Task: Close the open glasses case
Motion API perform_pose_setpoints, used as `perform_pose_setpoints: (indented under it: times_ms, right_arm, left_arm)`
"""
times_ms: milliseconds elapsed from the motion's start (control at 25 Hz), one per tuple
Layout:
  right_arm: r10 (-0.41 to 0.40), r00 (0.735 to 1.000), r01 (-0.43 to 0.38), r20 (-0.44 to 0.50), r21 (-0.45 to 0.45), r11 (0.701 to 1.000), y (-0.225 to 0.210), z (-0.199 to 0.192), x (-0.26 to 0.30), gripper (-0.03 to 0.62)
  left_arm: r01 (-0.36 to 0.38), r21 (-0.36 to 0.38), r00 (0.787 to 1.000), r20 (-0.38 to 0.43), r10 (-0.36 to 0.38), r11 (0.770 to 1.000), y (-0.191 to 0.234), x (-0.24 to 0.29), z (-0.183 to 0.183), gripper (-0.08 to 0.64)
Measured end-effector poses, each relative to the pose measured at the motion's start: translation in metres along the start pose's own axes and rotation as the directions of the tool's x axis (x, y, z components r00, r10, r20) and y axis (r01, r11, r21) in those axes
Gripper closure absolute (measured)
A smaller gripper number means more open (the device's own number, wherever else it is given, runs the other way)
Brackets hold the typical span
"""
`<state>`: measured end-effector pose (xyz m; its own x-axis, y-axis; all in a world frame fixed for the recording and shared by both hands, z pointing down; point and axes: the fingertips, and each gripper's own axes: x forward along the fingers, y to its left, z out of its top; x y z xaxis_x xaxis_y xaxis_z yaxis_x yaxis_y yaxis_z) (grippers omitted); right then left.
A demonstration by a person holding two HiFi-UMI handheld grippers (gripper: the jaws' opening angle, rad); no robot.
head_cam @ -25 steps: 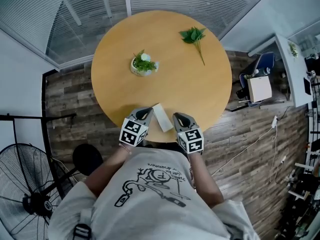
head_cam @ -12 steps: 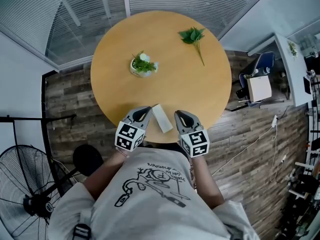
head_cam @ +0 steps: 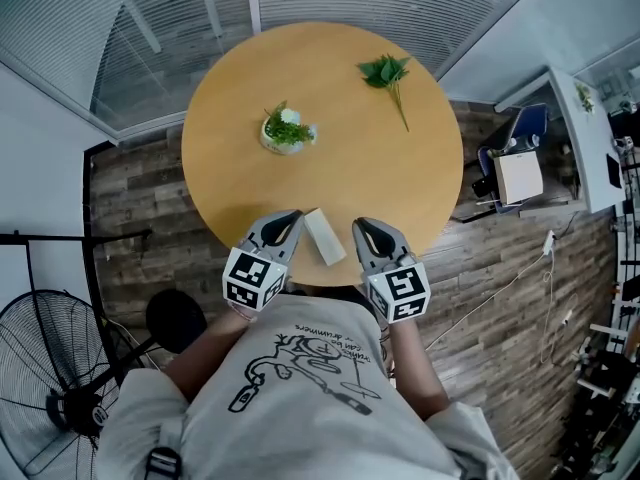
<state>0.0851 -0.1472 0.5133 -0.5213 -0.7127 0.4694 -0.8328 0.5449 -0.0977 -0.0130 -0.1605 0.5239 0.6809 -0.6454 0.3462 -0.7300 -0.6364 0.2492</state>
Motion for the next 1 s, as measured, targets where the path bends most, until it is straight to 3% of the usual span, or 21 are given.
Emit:
perform_pose_setpoints:
  times_ms: [1000]
  right_arm:
    - [-0.006,0.995,0.010,0.096,-0.045,0.999,0.013,0.066,-0.046,0.565]
  left_arm:
    - [0.004,0.049,0.991,0.136,-0.011,0.999,-0.028,-0.035,0.076,0.540]
